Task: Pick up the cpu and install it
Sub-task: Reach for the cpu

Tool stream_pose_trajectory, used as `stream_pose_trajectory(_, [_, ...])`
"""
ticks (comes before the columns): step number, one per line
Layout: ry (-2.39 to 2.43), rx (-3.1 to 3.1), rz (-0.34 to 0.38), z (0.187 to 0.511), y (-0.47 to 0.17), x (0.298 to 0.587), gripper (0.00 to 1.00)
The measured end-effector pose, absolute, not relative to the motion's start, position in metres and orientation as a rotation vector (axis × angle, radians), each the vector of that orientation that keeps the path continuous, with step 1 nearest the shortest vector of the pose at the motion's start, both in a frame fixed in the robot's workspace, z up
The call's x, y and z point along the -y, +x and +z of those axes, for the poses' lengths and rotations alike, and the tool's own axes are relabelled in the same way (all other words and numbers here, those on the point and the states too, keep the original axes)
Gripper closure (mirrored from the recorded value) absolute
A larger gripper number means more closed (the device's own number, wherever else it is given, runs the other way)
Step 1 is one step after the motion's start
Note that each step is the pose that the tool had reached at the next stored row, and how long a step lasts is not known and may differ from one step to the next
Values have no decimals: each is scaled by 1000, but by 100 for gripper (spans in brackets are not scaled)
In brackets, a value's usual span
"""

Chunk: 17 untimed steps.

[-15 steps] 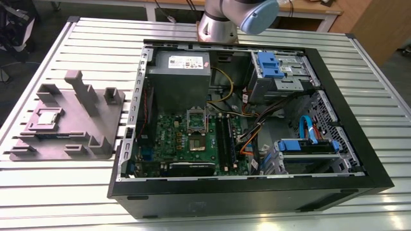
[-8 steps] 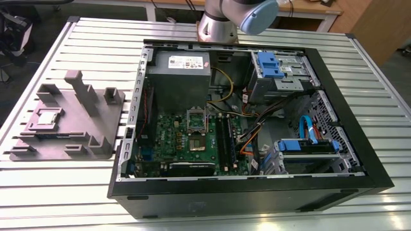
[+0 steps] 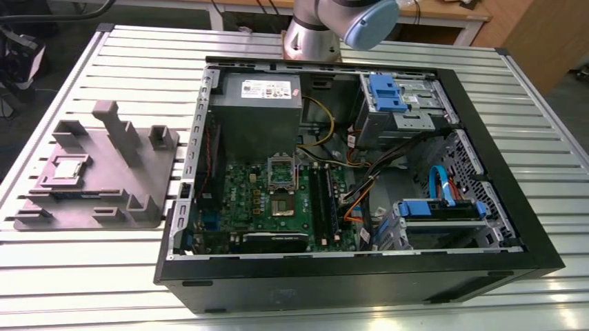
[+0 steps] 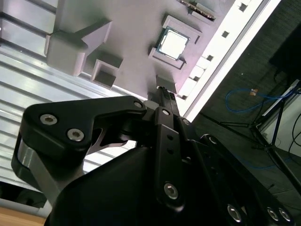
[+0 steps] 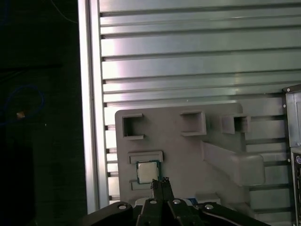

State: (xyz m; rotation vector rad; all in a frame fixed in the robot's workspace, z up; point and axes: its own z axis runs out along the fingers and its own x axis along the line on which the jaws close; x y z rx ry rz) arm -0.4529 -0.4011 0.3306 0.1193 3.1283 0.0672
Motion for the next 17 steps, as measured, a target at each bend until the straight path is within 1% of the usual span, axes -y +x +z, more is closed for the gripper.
stream_pose_trajectory(17, [121,-3158,66,300,-455,408,90])
